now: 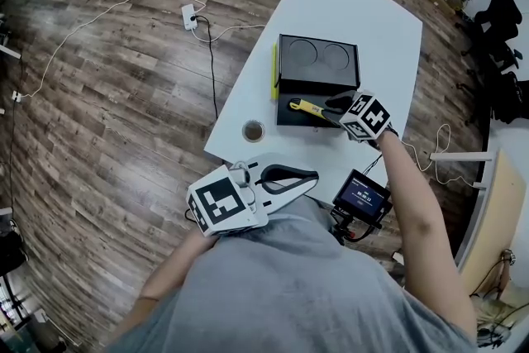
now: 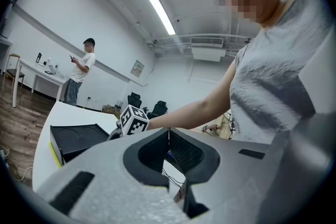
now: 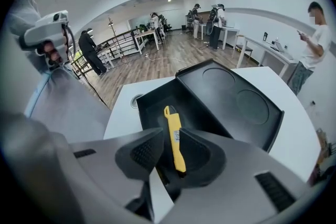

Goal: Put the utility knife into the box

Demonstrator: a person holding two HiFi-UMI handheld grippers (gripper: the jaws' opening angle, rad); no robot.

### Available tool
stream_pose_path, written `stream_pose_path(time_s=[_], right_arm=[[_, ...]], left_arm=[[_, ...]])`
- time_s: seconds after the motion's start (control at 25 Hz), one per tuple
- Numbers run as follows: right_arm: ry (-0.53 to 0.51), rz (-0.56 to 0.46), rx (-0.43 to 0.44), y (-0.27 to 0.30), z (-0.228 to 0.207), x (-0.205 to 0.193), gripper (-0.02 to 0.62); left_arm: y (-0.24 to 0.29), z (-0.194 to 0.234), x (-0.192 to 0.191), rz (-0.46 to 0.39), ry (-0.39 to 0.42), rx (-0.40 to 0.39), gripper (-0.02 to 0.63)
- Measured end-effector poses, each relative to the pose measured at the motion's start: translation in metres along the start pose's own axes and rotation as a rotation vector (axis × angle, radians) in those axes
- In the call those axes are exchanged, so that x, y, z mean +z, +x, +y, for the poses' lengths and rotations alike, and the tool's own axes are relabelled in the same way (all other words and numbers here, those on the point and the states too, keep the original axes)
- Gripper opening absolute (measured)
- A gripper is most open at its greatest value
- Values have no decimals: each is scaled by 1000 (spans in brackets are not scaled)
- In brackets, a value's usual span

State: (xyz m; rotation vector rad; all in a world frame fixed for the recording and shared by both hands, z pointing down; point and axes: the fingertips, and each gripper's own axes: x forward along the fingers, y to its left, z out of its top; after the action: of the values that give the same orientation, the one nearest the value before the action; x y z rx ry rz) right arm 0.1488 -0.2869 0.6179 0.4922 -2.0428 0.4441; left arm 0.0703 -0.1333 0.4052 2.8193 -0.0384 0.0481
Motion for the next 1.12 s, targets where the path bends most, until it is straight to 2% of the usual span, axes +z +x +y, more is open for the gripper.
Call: stream_pose_path(time_s=[0.16, 0.36, 0.52, 0.64, 1.12], right_arm=[[-12, -38, -40, -9, 2, 1, 94], [-26, -146, -62, -36, 8, 8, 84], [12, -241, -75, -63, 12, 9, 61], [28, -305, -118, -84, 15, 12, 54], [80, -438, -213, -136, 36, 14, 52]], left_arm=[[0, -3, -1, 1, 4, -5, 18], [-1, -6, 0, 5, 16, -15, 18], [0, -9, 1, 13, 29, -26, 18], [0, -9, 3, 11, 42, -29, 17], [0, -4, 8, 19, 69, -50, 18]])
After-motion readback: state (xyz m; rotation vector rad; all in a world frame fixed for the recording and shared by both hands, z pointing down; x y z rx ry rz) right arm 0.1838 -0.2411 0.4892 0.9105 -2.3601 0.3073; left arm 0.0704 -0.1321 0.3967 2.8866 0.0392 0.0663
